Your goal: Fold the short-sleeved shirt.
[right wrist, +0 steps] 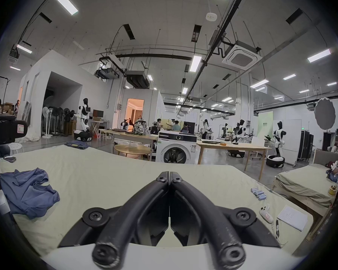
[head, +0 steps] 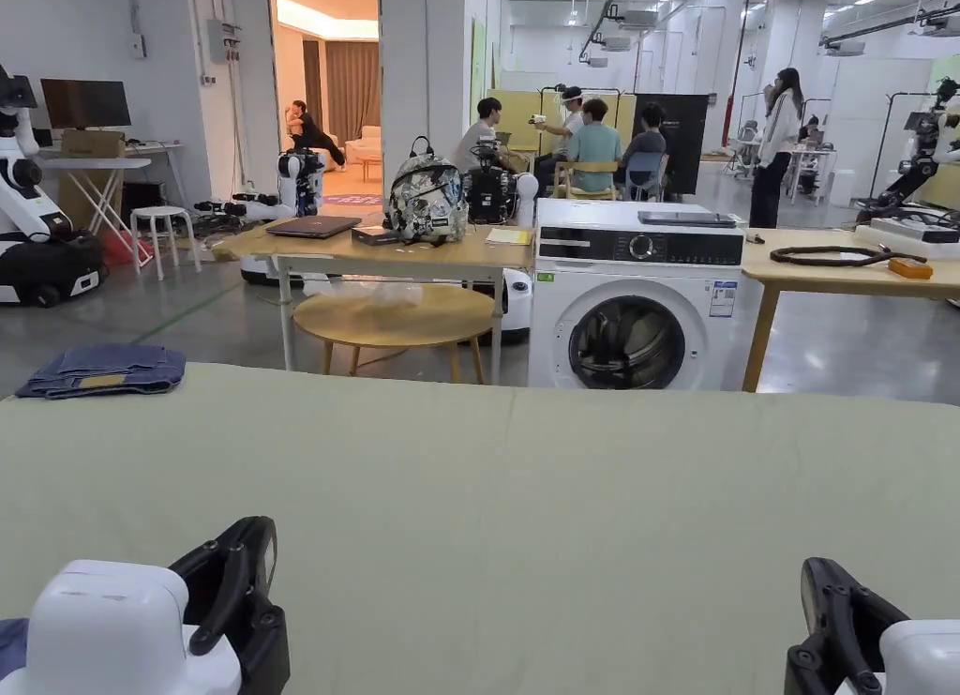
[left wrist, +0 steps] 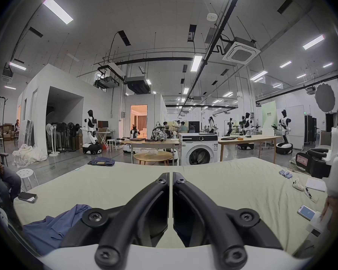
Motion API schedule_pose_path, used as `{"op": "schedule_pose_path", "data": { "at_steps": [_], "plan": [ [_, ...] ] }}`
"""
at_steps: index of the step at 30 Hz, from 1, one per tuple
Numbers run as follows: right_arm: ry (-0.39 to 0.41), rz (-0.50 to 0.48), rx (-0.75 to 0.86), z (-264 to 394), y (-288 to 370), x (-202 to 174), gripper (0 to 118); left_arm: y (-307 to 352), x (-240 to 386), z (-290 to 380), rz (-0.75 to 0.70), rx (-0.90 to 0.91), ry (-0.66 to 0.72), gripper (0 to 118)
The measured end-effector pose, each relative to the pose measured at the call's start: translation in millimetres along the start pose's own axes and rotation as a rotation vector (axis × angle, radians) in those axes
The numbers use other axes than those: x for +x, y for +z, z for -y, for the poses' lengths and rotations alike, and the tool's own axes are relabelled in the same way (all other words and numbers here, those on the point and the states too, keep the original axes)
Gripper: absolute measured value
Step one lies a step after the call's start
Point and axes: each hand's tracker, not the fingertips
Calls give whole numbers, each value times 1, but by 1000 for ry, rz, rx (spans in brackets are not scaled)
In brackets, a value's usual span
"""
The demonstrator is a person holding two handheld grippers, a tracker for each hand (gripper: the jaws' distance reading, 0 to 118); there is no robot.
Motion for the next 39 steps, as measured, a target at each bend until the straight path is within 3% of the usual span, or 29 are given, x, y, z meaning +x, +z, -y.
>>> {"op": "schedule_pose_path", "data": {
  "at_steps": [24,39],
  "plan": [
    [-12,-37,-7,2,-4,-9,0,3,-6,-1,-11,-3,-4,0],
    [-72,-237,12,9,-22,-69,0,45,-60,2,-215,-40,-36,0]
  ]
}}
